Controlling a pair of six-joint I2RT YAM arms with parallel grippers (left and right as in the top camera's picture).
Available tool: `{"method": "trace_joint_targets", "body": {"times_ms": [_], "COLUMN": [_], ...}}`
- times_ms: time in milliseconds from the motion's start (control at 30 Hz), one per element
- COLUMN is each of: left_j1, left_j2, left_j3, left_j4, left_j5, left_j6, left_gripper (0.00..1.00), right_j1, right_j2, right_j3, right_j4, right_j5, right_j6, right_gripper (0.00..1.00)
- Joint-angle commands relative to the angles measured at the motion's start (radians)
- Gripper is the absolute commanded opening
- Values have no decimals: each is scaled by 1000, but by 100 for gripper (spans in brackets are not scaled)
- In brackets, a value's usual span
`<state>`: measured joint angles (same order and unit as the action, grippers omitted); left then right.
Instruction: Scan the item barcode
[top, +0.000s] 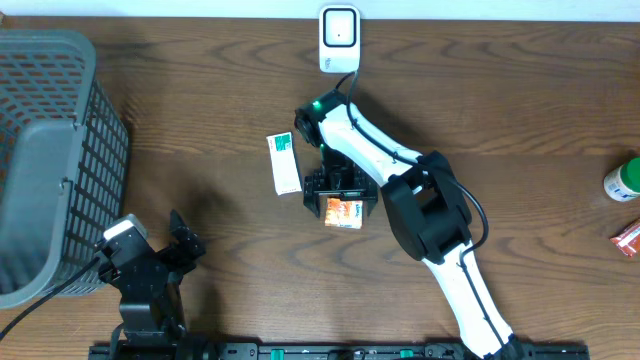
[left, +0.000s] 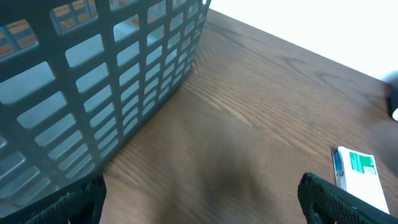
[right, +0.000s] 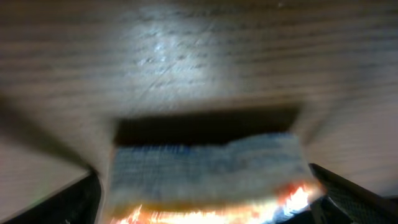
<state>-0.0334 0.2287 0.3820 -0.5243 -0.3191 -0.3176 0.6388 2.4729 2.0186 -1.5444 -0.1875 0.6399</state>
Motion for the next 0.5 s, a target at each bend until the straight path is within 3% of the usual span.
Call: {"method": "trace_joint_targets", "body": {"times_ms": [0, 467], "left_j1": [4, 4], "left_j2": [-2, -2], "left_j3": [-1, -1], "left_j4": [1, 1], "left_j5": [-3, -3], "left_j6": [-2, -2], "left_gripper": [99, 99], "right_j1": [3, 1], "right_j2": [-20, -20], "right_j3": [-67, -177], "right_j4": [42, 195], "right_j5": [18, -1], "right_j6": [26, 6], "right_gripper": [99, 79]}}
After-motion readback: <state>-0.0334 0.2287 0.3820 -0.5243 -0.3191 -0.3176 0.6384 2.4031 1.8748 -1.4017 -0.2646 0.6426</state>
